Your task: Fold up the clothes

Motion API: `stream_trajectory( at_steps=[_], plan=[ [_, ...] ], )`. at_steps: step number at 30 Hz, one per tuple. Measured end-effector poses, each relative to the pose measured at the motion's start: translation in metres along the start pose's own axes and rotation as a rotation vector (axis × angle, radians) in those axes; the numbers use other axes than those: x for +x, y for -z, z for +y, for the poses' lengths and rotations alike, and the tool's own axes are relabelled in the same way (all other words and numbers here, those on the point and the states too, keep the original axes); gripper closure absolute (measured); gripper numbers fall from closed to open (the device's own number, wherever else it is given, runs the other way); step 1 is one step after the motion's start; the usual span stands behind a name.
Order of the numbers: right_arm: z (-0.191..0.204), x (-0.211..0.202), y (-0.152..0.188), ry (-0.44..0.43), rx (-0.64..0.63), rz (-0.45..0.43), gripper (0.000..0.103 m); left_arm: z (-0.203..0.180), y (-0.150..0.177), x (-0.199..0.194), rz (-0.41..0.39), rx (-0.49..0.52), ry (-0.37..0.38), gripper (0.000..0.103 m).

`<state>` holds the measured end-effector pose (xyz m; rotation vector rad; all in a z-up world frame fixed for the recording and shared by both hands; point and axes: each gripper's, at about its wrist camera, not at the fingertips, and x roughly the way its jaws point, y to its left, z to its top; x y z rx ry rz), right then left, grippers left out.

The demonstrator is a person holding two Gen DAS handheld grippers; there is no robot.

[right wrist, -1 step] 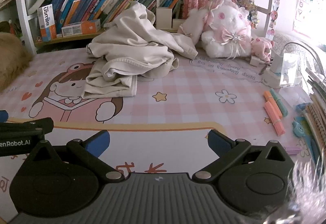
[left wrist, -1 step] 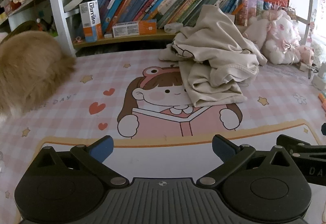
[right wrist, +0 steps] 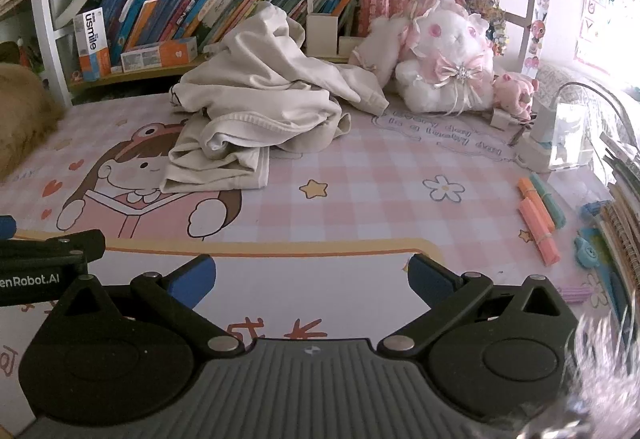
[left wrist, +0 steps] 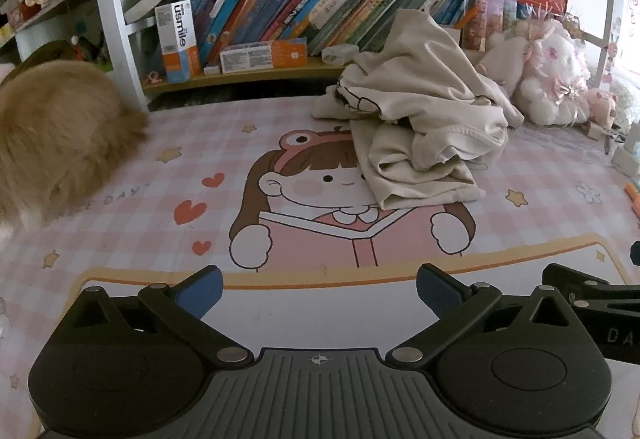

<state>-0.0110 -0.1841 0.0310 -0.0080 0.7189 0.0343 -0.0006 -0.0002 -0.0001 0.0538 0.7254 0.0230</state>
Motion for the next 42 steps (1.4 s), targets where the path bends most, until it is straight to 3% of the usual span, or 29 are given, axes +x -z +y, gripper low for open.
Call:
stream_trajectory(
  at_steps=[8,42],
  plan=[
    [-0.002,0.004,0.003,-0.001,-0.001,-0.007,0.0,0.0,0.0,0.004,0.035,-0.008,0.017,0.0],
    [-0.001,0.013,0.004,-0.015,-0.008,0.014,0.0,0.002,0.001,0.006,0.022,-0.01,0.025,0.0]
  ],
)
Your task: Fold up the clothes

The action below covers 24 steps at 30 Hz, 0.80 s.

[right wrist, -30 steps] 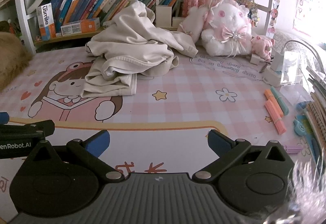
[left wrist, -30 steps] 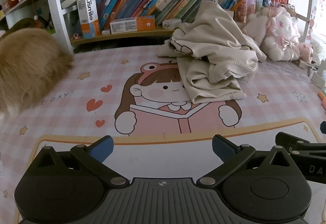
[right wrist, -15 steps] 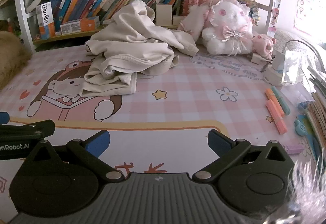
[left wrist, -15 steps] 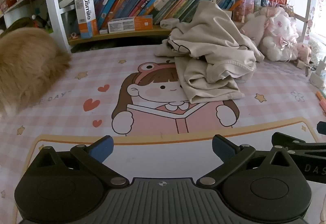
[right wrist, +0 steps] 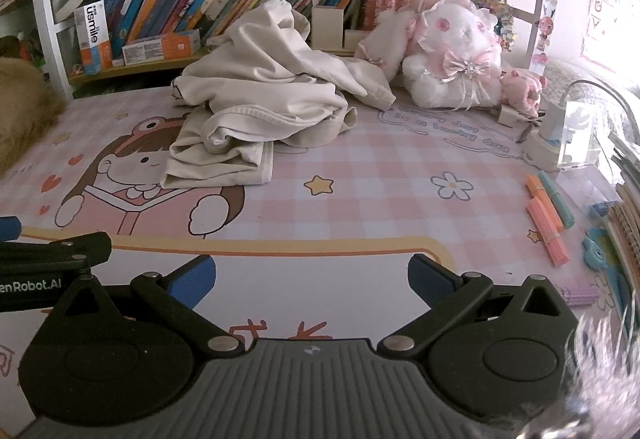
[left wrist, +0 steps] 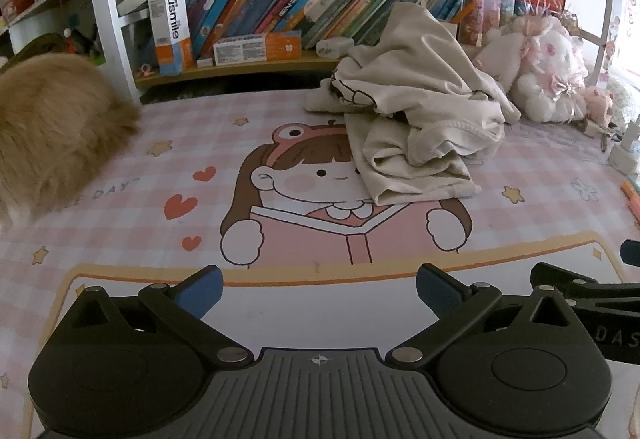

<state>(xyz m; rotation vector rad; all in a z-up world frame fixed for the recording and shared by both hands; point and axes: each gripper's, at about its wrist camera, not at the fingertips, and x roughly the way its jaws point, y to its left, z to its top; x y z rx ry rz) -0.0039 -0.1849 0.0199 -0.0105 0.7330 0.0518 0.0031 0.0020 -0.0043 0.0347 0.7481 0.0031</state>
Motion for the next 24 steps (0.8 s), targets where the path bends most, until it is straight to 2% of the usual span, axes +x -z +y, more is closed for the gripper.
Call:
stream_trajectory(
  at_steps=[24],
  plan=[
    [-0.0014,0.0021,0.0007,-0.008,0.008,0.003,0.0,-0.0036,0.0011,0.0,0.005,0.014,-0.005,0.0]
  ],
)
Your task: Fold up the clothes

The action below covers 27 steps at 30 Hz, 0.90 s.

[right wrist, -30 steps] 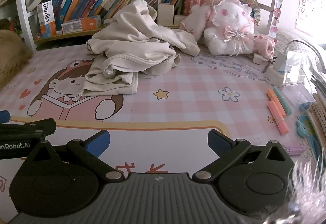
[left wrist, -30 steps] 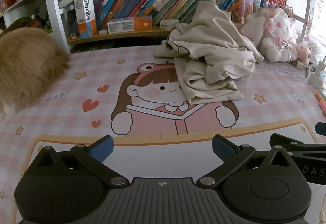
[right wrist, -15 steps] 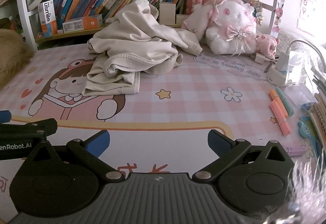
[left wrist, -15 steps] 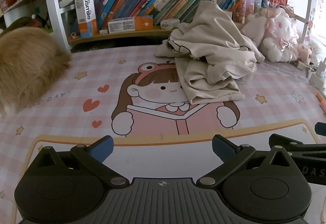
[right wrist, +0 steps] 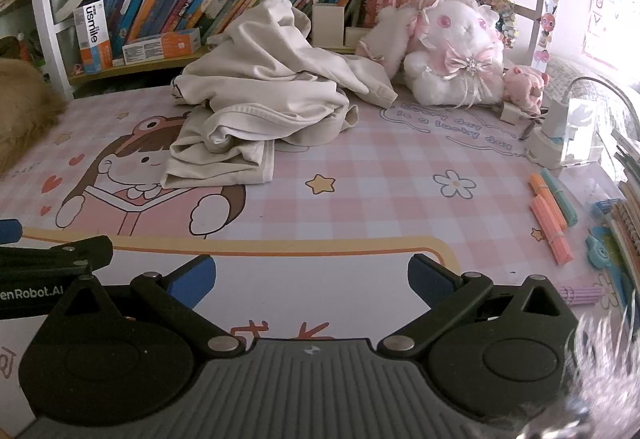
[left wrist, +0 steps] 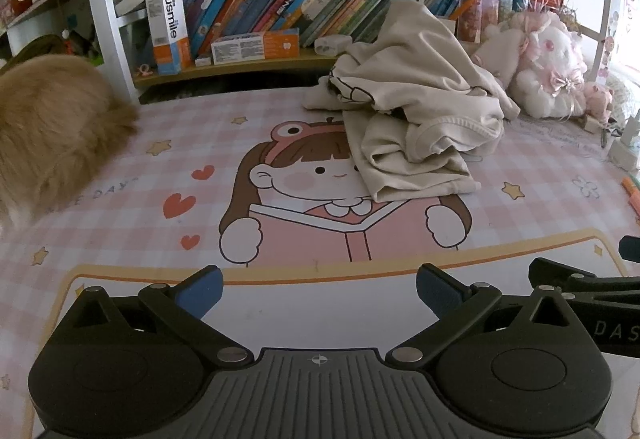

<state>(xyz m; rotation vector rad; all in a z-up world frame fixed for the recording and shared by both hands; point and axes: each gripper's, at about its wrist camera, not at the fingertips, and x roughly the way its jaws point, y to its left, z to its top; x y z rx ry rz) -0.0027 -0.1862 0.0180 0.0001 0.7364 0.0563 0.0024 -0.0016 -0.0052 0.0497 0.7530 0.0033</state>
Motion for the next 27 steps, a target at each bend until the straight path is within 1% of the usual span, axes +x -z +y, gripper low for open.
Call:
stream_trajectory(
  at_steps=[7,12,16,22,27],
  plan=[
    [-0.006,-0.001,-0.001,-0.006,0.014,-0.002,0.0,-0.001,0.0,-0.004,-0.048,0.001,-0.012,0.0],
    [-0.016,-0.002,-0.002,0.002,0.037,-0.003,0.0,-0.008,0.0,0.0,-0.032,0.021,0.016,0.0],
    [-0.025,-0.006,-0.004,0.008,0.047,-0.043,0.0,-0.013,-0.003,0.005,-0.03,0.039,0.023,0.0],
    [-0.041,-0.007,-0.008,-0.008,0.085,-0.075,0.0,-0.024,-0.019,0.016,-0.041,0.051,0.042,0.0],
    [-0.054,0.0,-0.006,-0.016,0.11,-0.071,0.0,-0.043,-0.036,0.032,-0.041,0.117,0.046,0.0]
  ],
)
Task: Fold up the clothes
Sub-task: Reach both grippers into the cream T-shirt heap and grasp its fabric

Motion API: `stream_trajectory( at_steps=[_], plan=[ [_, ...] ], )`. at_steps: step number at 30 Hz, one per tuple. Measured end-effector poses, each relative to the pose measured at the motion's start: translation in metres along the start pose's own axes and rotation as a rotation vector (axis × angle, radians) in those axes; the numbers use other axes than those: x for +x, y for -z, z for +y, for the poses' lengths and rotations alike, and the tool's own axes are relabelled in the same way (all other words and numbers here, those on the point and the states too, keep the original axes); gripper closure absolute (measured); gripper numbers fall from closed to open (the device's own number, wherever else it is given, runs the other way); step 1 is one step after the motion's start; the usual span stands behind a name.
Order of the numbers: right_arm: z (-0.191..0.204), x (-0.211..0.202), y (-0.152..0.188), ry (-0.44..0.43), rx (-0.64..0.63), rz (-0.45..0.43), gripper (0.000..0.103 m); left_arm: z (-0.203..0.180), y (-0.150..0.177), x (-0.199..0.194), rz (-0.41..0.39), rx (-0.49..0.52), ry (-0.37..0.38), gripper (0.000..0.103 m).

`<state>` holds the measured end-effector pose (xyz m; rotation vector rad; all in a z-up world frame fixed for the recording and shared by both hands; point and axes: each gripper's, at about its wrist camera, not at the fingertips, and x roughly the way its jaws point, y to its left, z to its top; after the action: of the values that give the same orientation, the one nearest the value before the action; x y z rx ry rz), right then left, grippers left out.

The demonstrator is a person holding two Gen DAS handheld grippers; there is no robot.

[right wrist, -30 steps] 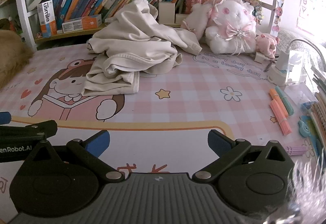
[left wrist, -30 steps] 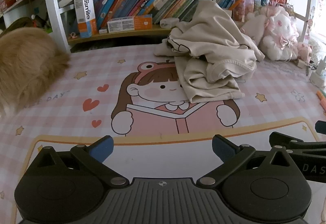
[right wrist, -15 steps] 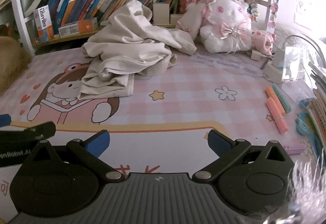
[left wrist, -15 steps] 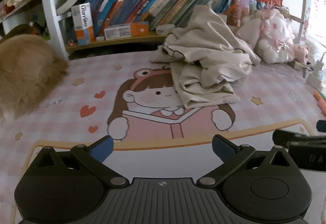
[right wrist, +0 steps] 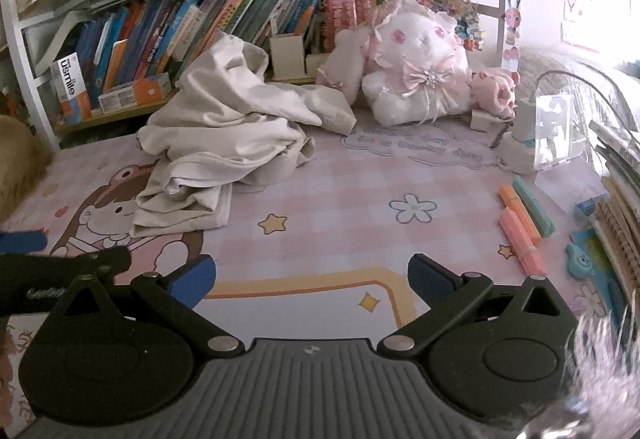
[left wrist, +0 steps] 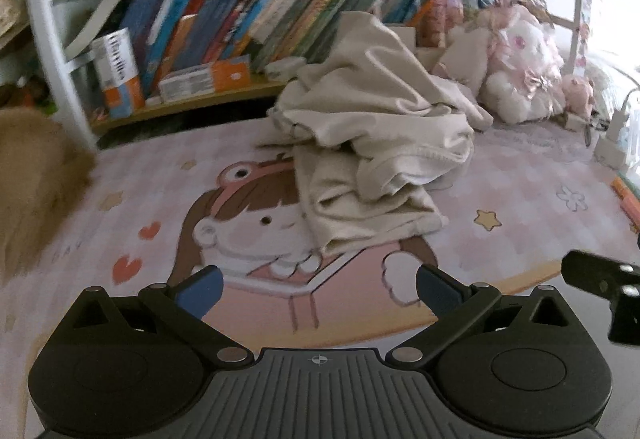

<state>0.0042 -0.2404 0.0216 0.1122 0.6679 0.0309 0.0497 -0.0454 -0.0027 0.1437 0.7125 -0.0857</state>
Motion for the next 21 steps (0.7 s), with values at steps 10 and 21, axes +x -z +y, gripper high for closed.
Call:
stream_trajectory(
  at_steps=[10,21],
  plan=[
    [-0.037,0.018,0.004,0.018,0.079,0.099,0.0,-0.047,-0.039,0.05,-0.042,0.172,-0.027,0.006],
    [-0.033,0.008,0.011,0.019,-0.059,0.066,0.0,-0.055,-0.066,0.093,0.015,0.184,-0.016,0.053]
  ],
)
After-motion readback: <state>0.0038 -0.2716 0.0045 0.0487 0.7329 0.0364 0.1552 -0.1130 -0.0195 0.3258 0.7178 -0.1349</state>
